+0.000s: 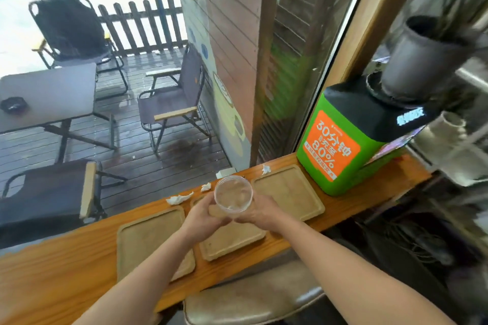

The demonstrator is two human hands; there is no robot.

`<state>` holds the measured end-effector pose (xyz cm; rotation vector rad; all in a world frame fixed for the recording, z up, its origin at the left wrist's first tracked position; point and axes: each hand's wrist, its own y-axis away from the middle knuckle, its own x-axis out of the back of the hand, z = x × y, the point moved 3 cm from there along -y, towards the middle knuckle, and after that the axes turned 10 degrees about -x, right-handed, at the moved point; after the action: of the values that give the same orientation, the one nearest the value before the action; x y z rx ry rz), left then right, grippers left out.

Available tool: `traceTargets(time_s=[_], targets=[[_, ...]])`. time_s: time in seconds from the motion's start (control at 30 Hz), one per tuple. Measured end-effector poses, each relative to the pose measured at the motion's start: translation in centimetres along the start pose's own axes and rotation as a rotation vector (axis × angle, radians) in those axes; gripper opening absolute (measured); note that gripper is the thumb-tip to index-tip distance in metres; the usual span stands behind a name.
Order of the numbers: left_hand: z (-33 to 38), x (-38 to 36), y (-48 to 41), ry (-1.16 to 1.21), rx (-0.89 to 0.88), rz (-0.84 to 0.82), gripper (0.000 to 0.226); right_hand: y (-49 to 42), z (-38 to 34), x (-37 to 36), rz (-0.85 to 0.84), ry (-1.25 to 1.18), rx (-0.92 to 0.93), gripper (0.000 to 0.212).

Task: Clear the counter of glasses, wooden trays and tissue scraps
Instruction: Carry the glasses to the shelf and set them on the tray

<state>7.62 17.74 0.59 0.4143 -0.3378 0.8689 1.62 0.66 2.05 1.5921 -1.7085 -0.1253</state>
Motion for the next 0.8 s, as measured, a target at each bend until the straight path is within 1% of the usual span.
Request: traceTargets(time_s=[0.07, 0.17, 0.23, 0.3, 0.4, 0.53, 0.63, 0.7, 0.8], targets=[[2.3, 0.1, -0.1, 0.004, -0.065, -0.057, 0.060, 2.2, -0.3, 1.6, 0.052, -0.035, -0.027, 0.055], [6.0, -0.3, -0.1, 0.020, -0.169, -0.160, 0.057, 5.3, -0.5, 3.9, 0.130, -0.072, -0.069, 0.056], [8.5, -1.1, -0.2, 0.033, -0.235, -0.256, 0.060, 7.6, -0.3, 5.7, 0.174, -0.083, -0.089, 0.049], [11.0, -2.2, -0.4, 0.040, -0.293, -0.329, 0.064, 9.9, 0.1, 7.7, 0.230, -0.077, -0.067, 0.042], [14.6, -4.5, -1.0, 0.004, -0.356, -0.395, 0.055, 13.5, 1.3, 10.8, 0.302, -0.117, -0.065, 0.040], [19.4, -8.7, -1.1, -0.023, -0.418, -0.436, 0.050, 18.3, 4.2, 15.1, 0.371, -0.175, -0.062, 0.037], [22.9, -13.1, -0.4, -0.063, -0.462, -0.469, 0.045, 21.8, 7.8, 17.8, 0.421, -0.221, -0.067, 0.036], [25.2, -16.7, 0.6, -0.082, -0.488, -0.496, 0.048, 24.2, 11.0, 19.4, 0.450, -0.250, -0.094, 0.039], [28.2, -23.1, 2.2, -0.132, -0.543, -0.557, 0.048, 28.2, 16.1, 22.0, 0.491, -0.268, -0.135, 0.051]])
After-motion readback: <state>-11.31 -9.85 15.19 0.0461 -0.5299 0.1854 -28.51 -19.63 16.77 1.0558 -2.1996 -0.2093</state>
